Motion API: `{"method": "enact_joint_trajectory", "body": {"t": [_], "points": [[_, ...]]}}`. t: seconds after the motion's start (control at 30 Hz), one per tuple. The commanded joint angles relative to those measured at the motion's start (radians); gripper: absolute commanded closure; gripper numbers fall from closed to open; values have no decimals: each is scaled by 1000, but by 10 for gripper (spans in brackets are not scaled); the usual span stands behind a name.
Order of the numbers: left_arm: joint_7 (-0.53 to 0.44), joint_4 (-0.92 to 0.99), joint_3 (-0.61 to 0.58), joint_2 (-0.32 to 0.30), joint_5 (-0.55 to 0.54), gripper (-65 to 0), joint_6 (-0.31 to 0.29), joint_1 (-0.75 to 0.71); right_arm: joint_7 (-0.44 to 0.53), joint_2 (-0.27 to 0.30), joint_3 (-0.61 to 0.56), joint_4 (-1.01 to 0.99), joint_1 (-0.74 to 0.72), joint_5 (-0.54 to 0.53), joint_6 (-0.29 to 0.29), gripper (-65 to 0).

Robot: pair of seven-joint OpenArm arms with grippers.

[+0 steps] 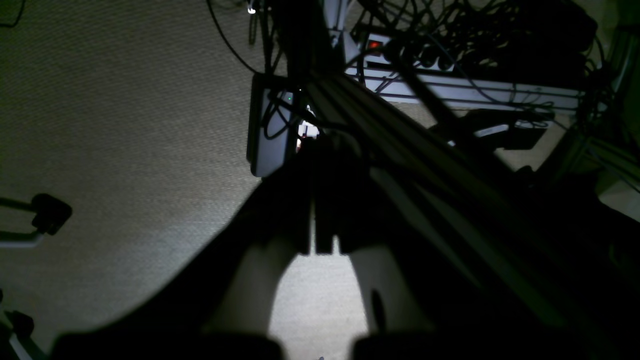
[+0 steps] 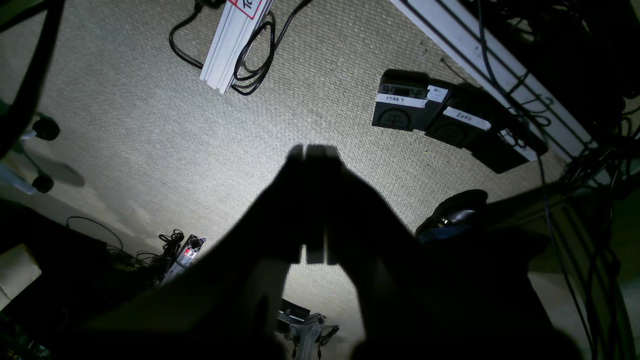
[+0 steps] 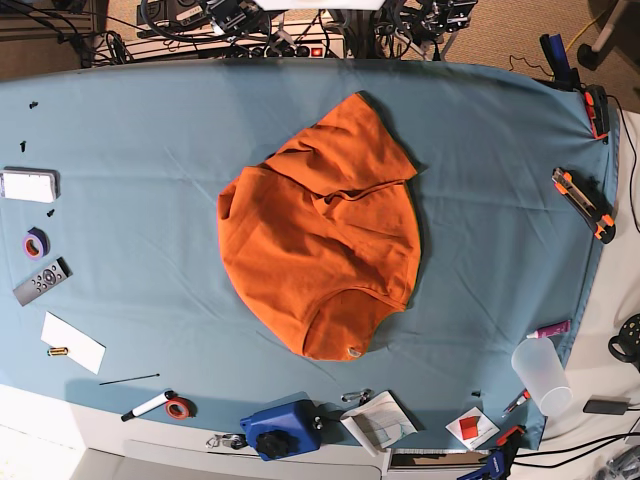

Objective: Layout the t-shirt on the table in an organized manner, then fold the t-shirt properly

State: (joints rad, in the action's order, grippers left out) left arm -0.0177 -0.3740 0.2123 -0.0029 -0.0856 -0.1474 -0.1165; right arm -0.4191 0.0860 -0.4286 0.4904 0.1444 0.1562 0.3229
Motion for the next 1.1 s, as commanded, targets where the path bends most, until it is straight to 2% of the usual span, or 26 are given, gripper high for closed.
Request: {"method": "enact_joint_trajectory", "body": {"t": [0.0, 1.07], "points": [[-8, -6, -1, 2, 6, 0, -9, 0, -8, 6, -3, 7, 2, -6, 10, 0], [-8, -6, -1, 2, 5, 0, -9, 0, -21, 6, -3, 7, 3, -6, 10, 0]]}}
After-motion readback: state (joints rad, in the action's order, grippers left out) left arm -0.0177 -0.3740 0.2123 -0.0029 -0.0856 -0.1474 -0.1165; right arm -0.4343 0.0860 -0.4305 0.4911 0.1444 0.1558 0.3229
